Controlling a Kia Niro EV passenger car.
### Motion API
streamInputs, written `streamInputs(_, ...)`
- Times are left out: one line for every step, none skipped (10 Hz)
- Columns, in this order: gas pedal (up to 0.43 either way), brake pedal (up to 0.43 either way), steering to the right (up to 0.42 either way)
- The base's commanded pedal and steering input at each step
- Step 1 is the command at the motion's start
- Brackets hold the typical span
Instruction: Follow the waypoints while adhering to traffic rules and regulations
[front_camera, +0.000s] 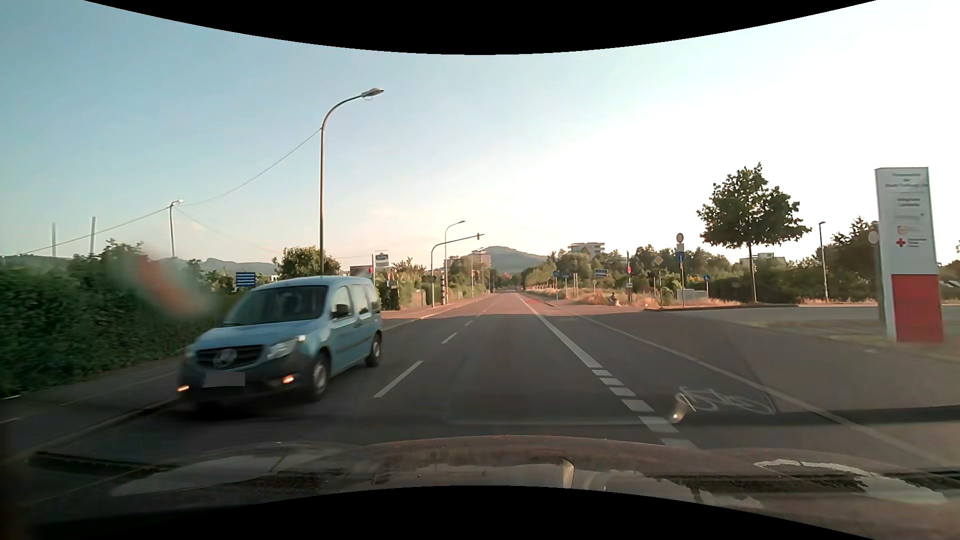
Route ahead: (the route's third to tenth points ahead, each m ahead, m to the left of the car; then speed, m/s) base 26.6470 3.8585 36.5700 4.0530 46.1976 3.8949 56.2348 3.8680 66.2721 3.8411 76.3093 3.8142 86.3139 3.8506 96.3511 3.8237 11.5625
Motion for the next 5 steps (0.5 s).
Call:
streamInputs(0.110, 0.000, -0.002)
streamInputs(0.130, 0.000, -0.002)
streamInputs(0.118, 0.000, -0.002)
streamInputs(0.118, 0.000, -0.002)
streamInputs(0.118, 0.000, -0.002)
